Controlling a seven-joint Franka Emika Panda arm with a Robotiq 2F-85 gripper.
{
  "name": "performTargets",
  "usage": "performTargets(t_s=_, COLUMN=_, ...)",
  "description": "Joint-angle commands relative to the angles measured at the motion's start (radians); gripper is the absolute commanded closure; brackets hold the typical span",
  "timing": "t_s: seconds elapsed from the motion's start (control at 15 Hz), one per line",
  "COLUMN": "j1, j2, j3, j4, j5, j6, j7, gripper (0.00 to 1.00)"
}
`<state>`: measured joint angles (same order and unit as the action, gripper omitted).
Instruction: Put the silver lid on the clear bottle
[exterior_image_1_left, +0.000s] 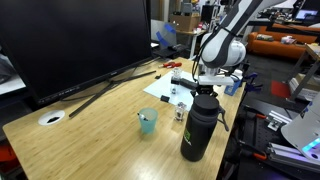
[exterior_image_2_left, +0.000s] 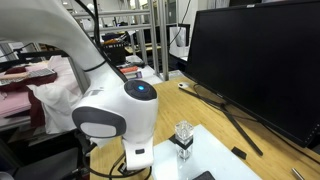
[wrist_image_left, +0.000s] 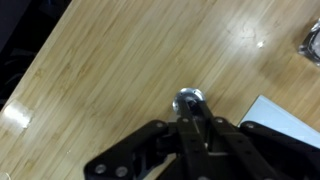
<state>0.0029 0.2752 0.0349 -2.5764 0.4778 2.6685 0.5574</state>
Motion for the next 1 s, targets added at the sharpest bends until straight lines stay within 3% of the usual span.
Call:
performTargets(t_s=0.0, j1=0.006, j2=-0.021, j3=-0.002, j4=-0.005, j5=0.019, j6=-0.022, j7=-0.011, gripper=0.97)
performTargets(t_s=0.27, j1=0.028, j2=-0.099, j3=-0.013, j4=-0.026, j5=-0.016, j6=-0.051, j7=0.029, gripper=0.97)
performTargets(t_s=0.67, j1=0.033, j2=-0.252, j3=-0.012, j4=-0.012, j5=-0.051, j6=-0.201, j7=0.13, gripper=0.97)
performTargets(t_s=0.93, j1=0.03, j2=-0.331, j3=-0.001, j4=0.007, j5=-0.088, j6=-0.176, j7=0.14, gripper=0.97)
